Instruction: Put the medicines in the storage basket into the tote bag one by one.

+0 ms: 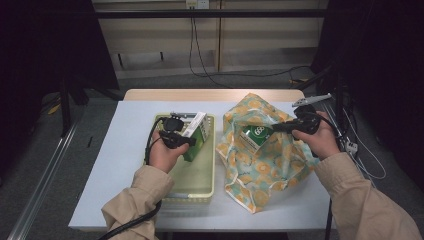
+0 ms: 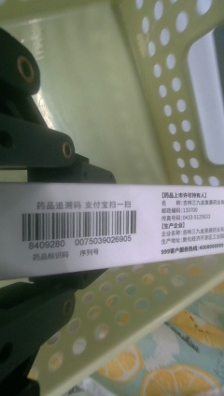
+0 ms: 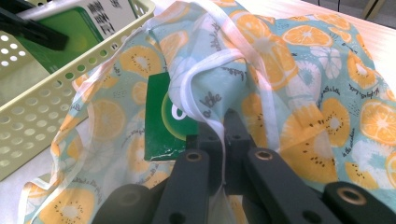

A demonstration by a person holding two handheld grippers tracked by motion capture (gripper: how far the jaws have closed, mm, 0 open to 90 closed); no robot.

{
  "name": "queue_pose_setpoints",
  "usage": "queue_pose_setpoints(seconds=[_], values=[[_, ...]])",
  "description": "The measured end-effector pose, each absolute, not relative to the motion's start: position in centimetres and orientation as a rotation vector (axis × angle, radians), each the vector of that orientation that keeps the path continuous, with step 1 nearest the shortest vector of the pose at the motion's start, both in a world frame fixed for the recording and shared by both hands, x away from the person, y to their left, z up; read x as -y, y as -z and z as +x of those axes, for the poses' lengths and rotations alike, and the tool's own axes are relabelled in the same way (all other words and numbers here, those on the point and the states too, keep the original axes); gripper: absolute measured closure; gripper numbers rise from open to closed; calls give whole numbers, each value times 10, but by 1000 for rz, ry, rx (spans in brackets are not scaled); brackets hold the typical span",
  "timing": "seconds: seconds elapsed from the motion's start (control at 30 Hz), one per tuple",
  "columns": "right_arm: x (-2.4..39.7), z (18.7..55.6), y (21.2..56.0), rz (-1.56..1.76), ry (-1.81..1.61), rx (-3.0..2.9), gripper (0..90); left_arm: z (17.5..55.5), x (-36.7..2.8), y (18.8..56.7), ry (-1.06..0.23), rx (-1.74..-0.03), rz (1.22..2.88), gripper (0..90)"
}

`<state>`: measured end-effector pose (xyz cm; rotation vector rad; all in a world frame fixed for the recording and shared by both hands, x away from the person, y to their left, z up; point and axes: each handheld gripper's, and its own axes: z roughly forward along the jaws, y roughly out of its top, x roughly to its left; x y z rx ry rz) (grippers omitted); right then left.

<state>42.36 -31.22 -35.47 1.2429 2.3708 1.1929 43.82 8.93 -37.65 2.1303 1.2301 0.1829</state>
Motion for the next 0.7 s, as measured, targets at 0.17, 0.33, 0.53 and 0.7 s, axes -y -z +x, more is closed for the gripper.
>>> queue_pose_setpoints(seconds=[0.17,0.33,0.53,0.7], values=[[311,424,355,1239,-1191,-2372,896,434,-90,363,-166,-1174,2122,639],[311,423,355,1239,-1193,-2372,895,432,-93,352,-177,-1142,2118,639],[312,423,354,1242,-1191,-2371,895,430,-101,335,-217,-1121,2102,639],[313,423,353,1246,-1193,-2364,895,424,-100,319,-211,-1068,2085,639]])
